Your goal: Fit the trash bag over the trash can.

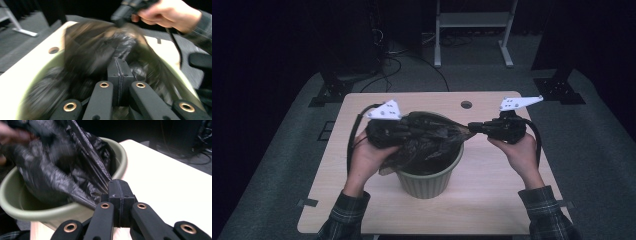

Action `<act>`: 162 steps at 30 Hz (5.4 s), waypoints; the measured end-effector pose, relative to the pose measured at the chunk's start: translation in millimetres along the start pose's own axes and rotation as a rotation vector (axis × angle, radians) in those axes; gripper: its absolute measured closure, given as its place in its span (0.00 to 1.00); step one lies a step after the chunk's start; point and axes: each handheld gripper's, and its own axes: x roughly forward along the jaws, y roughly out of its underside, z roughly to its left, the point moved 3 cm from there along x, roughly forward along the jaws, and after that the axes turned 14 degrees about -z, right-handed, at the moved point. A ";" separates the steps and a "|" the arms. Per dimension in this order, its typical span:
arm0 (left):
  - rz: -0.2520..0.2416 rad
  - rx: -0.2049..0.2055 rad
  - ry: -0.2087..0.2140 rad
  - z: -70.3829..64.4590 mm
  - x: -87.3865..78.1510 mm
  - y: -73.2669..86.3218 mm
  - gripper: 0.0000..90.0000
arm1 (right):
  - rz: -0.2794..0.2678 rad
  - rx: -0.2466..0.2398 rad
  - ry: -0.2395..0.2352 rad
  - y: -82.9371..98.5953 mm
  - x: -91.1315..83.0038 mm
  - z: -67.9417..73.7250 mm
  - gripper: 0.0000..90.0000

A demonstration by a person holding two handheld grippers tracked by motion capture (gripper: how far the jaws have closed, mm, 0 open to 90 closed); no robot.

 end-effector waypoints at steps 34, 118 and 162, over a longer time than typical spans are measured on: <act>-0.097 -0.081 -0.190 40.9 -68.9 22.2 1.00 | -0.108 -0.082 -0.017 -33.2 -13.7 16.8 0.62; 0.111 -0.123 -0.325 62.5 -60.0 86.9 1.00 | -0.068 -0.038 0.008 -17.2 -30.6 18.3 0.64; 0.146 -0.137 -0.321 58.0 -64.7 93.8 1.00 | 0.146 0.030 -0.259 96.6 -49.1 67.2 1.00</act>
